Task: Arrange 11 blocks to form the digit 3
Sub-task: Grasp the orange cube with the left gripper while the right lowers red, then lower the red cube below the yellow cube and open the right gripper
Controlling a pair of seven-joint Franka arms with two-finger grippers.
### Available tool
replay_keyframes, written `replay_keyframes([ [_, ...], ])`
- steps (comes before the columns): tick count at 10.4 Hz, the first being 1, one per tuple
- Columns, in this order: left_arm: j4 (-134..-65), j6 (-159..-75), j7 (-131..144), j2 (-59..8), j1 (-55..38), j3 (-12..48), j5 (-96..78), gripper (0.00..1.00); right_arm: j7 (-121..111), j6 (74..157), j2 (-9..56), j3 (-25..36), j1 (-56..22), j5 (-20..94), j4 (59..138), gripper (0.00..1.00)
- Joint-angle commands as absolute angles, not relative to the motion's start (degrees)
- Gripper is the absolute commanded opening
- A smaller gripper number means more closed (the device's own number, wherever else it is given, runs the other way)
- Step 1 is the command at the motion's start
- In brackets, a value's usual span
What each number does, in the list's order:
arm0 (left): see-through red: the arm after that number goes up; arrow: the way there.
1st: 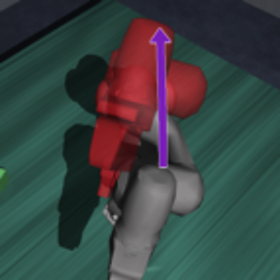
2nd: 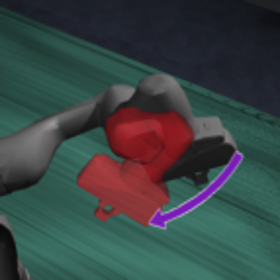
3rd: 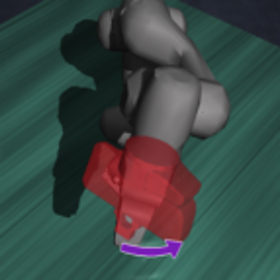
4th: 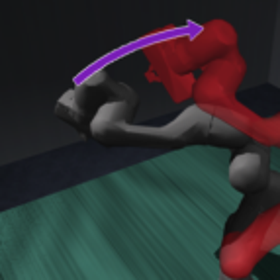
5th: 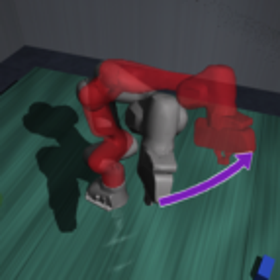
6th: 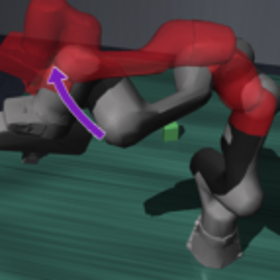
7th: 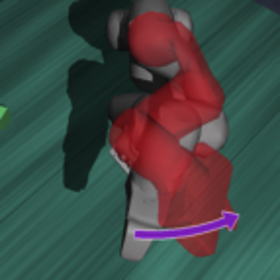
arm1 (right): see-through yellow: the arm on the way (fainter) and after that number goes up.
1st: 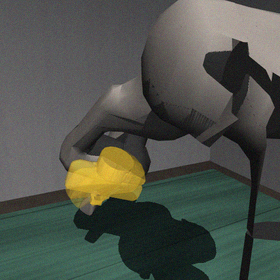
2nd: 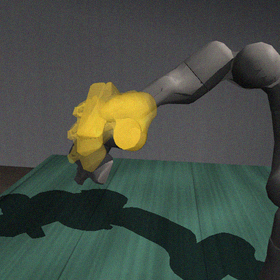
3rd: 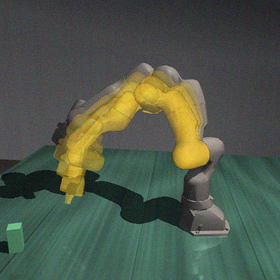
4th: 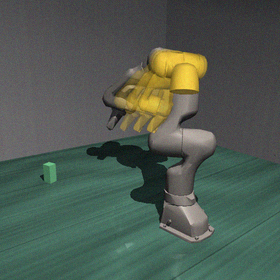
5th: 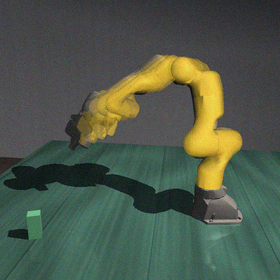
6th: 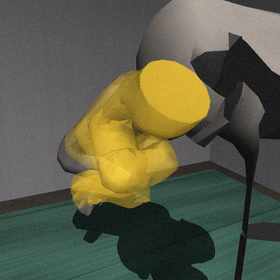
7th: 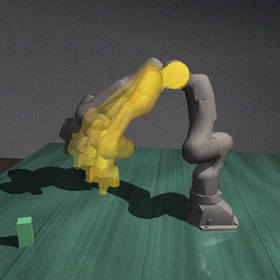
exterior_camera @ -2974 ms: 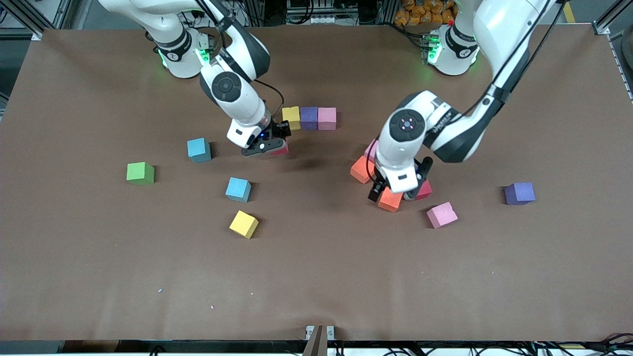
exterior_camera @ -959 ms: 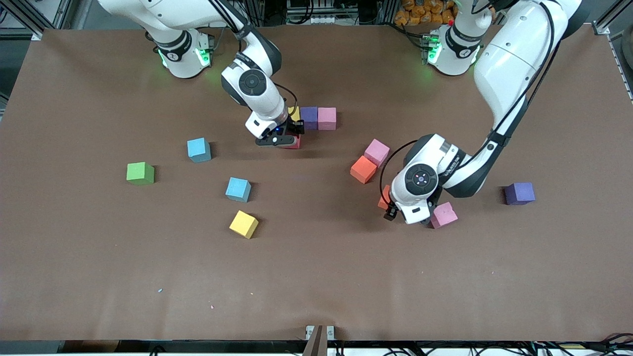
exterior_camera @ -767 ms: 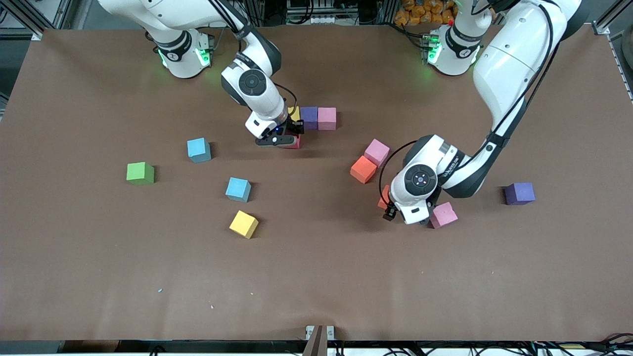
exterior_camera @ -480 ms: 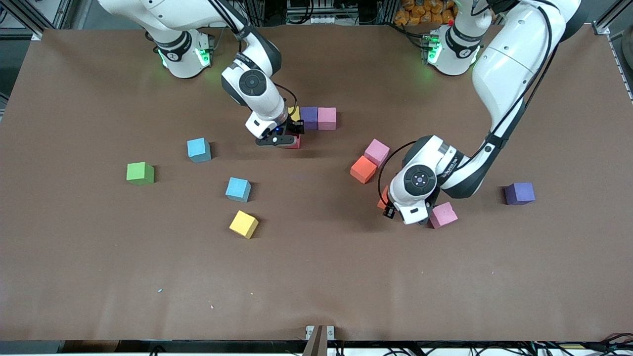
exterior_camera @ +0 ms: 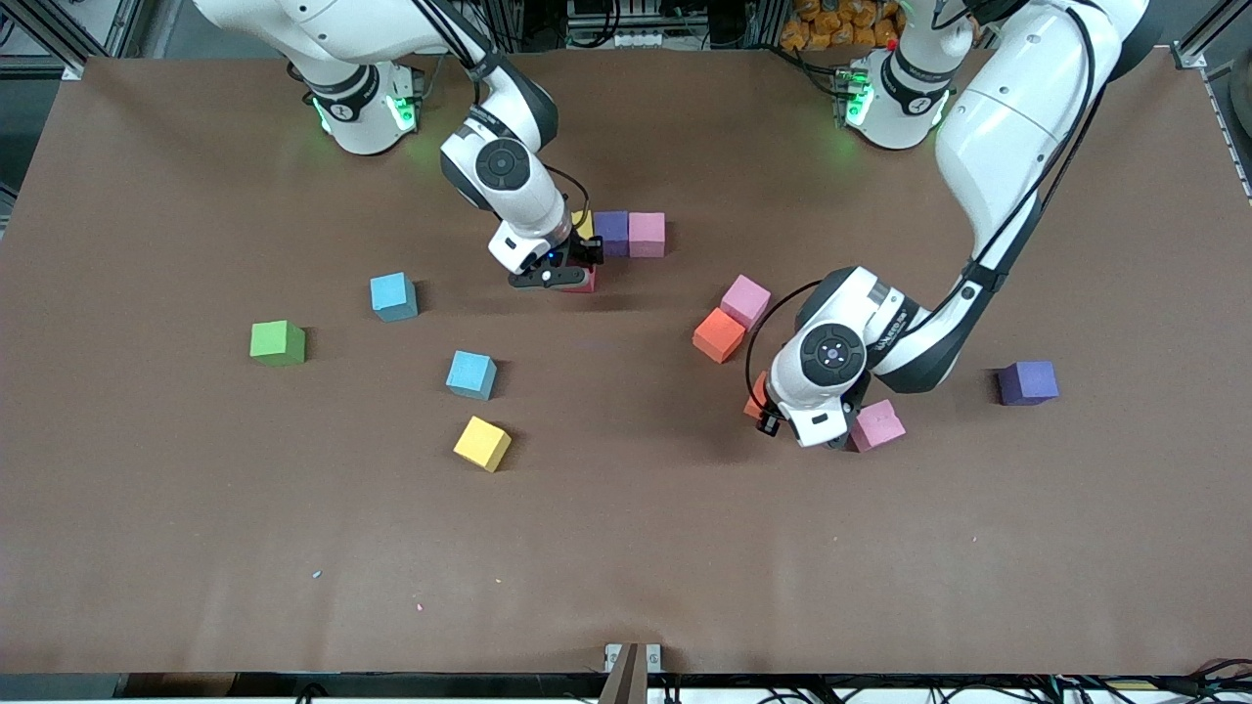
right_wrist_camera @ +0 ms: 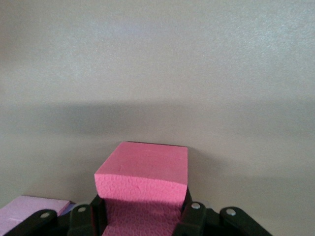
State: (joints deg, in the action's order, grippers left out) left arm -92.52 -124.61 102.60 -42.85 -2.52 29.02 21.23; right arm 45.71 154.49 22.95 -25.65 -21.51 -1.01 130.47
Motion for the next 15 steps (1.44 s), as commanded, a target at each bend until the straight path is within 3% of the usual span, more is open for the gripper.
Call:
replay_keyframes([
  [1, -93.2, -124.3, 102.7, -39.3, -2.3, 29.4, 22.1, 0.01, 47.4, 155.3, 22.8, -25.4, -22.2, -2.2, 131.1, 0.0],
  [15, -92.7, -120.4, 102.7, -32.2, -1.9, 30.9, 20.9, 0.0, 47.4, 156.8, 24.3, -25.5, -22.2, -2.2, 131.0, 0.0],
])
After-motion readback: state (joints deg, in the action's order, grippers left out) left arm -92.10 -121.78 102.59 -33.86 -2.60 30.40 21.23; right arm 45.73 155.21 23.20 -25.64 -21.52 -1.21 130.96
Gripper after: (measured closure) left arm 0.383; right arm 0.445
